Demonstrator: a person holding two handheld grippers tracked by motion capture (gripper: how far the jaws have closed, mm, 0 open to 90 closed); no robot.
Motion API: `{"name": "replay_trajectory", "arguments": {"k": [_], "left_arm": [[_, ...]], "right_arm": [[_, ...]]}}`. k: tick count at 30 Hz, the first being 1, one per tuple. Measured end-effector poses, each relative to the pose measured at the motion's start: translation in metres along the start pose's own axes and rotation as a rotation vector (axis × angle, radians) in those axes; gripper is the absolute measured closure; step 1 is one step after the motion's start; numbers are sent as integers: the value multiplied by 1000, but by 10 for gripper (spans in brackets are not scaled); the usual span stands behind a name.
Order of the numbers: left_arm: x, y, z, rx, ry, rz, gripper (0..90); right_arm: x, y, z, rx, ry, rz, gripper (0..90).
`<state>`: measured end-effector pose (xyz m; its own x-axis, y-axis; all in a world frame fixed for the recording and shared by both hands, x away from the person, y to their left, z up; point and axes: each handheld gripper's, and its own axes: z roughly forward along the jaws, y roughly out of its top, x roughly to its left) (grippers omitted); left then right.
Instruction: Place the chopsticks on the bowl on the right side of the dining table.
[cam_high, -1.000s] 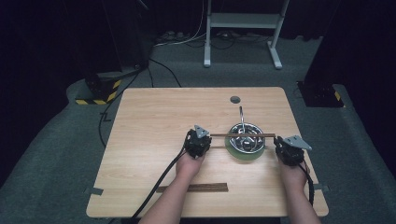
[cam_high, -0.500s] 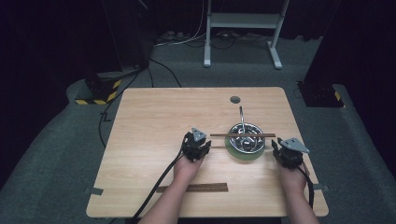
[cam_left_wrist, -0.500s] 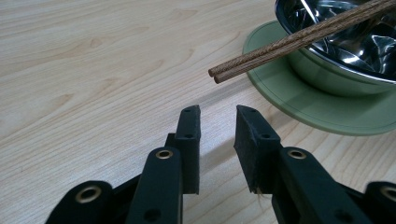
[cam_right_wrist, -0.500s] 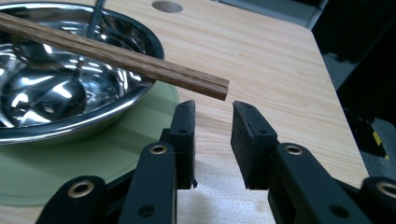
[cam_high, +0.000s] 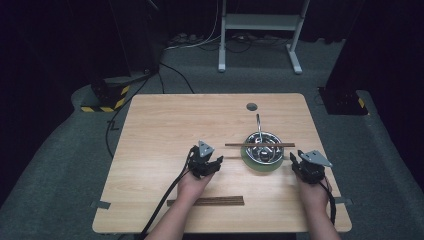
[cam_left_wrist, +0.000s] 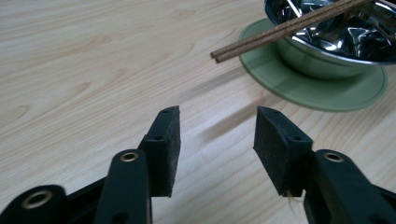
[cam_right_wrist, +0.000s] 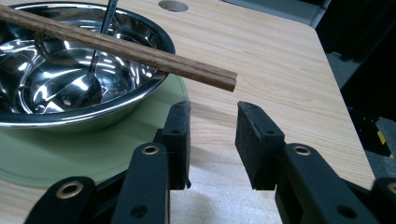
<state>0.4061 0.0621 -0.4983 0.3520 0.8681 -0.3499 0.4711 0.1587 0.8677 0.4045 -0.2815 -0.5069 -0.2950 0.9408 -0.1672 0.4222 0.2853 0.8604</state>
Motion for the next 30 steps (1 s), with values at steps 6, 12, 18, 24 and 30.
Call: {"name": "replay_trajectory", "arguments": {"k": [6, 12, 18, 24, 30], "left_arm": [[21, -1, -23, 15, 9, -9, 440], [57, -5, -56, 23, 68, -18, 391], [93, -18, -94, 26, 157, -37, 363], [135, -27, -122, 13, 239, -105, 343], [151, -35, -135, 8, 275, -118, 307]], "right_arm": [[1, -1, 1, 14, -2, 2, 643], [2, -1, 3, 26, 0, 1, 638], [5, -1, 6, 43, 9, -9, 633], [6, -3, 7, 74, 19, 17, 613], [21, -10, -3, 105, 38, -12, 578]]}}
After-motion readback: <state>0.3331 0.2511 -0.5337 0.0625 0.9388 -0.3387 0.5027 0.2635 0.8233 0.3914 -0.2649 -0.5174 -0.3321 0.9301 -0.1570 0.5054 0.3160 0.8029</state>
